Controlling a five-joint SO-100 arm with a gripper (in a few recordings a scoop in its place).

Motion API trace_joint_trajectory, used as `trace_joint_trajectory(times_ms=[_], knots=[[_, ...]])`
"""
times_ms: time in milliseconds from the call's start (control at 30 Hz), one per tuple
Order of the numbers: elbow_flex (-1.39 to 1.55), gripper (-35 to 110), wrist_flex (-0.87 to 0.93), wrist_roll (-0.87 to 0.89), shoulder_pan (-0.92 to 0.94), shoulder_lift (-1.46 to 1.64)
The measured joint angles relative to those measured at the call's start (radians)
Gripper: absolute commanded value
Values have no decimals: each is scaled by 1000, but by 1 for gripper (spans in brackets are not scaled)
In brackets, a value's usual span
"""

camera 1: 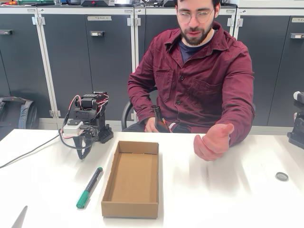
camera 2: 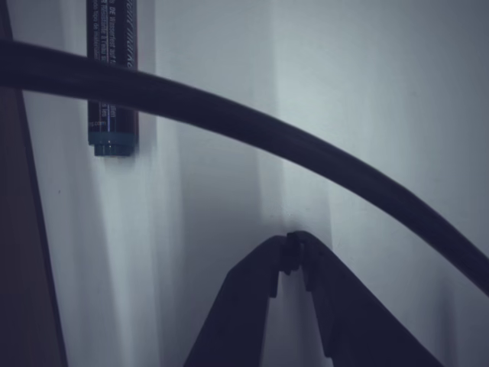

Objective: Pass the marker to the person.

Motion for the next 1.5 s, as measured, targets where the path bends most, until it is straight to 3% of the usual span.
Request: trace_joint_trajectory(times_ms=[767, 1500], knots=[[-15, -5, -48, -21, 31, -29], [-689, 6, -97, 235, -140, -1042]])
